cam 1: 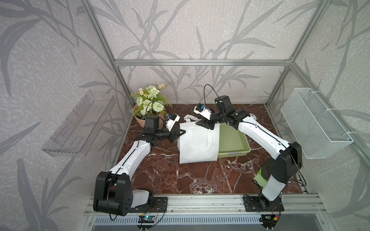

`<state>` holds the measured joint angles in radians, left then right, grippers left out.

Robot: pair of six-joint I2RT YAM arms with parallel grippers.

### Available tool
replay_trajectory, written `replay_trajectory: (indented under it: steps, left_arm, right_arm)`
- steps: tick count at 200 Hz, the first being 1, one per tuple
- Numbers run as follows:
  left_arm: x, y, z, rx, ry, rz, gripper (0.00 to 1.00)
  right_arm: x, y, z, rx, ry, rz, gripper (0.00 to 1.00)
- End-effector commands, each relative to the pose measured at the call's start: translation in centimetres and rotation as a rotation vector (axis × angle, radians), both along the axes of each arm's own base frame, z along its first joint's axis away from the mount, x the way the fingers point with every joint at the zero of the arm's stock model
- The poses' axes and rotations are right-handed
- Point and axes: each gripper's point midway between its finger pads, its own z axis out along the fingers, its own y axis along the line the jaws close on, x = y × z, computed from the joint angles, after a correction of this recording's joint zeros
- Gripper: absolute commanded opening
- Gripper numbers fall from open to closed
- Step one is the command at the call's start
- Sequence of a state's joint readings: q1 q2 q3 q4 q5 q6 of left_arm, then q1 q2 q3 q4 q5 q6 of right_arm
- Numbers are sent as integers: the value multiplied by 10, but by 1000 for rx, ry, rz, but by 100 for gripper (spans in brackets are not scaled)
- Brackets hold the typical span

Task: Place the ice pack in the delivery bag
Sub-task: Seal the delivery bag at the center of the board.

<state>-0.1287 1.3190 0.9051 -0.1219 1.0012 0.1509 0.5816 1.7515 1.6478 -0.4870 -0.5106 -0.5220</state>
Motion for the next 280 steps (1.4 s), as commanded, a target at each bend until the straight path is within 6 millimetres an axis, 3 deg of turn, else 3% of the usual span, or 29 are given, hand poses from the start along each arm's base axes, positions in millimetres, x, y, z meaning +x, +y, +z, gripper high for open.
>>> replay_trajectory:
  steps: [1,53,81,115,136,155,170,201,264,280]
  left_arm:
    - [4,0,9,-1,-29,-14,0]
    - [-2,3,8,28,-32,-17,6]
    - [-4,14,11,24,-16,14,26]
    - [-12,32,24,-7,8,46,59]
    - [-10,33,43,-56,5,75,75]
    - [0,30,67,-137,4,104,82]
    - [3,20,83,-165,-2,88,84]
    - [12,-1,92,-149,11,57,87]
    - [14,-27,51,-70,128,-40,80]
    - [9,-29,43,-51,138,-59,73]
  right_arm:
    - [-1,-2,-20,-52,34,1,42]
    - [7,-6,-42,-121,59,-33,33]
    - [7,-9,-48,-150,56,-27,31]
    - [5,-11,-49,-165,51,-17,31]
    - [6,-10,-46,-159,46,-17,31]
    - [7,-10,-45,-158,43,-20,31]
    - [7,-10,-44,-158,40,-22,31]
    - [7,-10,-41,-154,30,-24,31]
    - [7,-8,-36,-144,18,-29,31]
    - [7,-8,-34,-144,14,-30,31]
